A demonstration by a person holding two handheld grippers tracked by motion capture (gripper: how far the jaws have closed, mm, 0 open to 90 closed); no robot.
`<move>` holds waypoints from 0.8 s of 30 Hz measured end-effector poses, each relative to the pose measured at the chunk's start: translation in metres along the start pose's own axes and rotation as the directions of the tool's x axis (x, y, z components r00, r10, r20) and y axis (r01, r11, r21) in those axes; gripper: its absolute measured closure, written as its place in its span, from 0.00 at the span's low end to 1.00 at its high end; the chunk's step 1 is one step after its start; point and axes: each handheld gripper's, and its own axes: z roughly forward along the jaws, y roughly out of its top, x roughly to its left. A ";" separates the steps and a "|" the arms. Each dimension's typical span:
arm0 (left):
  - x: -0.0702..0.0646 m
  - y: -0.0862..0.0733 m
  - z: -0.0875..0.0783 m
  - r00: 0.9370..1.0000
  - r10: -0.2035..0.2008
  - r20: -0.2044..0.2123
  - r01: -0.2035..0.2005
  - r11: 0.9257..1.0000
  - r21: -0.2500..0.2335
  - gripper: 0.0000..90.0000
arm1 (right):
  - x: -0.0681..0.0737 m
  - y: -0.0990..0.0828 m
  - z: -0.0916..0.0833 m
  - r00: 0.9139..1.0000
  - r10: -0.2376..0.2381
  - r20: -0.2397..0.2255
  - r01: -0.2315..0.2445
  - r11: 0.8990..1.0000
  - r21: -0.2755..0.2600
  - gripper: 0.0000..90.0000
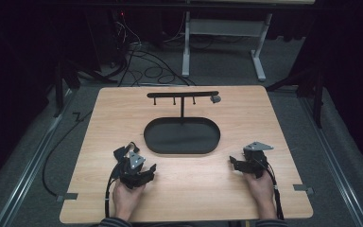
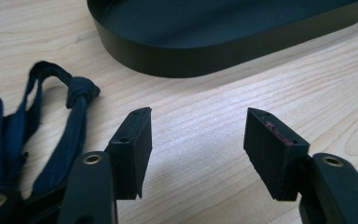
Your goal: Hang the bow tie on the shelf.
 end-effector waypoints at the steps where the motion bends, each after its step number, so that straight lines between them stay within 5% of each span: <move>1: 0.001 0.001 -0.001 1.000 0.004 -0.001 -0.004 1.000 -0.002 0.47 | 0.000 0.000 0.000 1.000 0.000 0.000 0.000 1.000 0.000 0.35; 13: 0.013 0.016 -0.012 0.999 0.008 -0.043 -0.009 1.000 -0.011 0.49 | 0.000 0.000 0.000 1.000 0.005 -0.006 -0.005 1.000 -0.002 0.35; 24: 0.037 0.026 -0.007 0.993 0.025 -0.117 -0.018 0.998 0.061 0.56 | -0.001 0.000 0.000 1.000 0.007 -0.007 -0.007 1.000 -0.001 0.35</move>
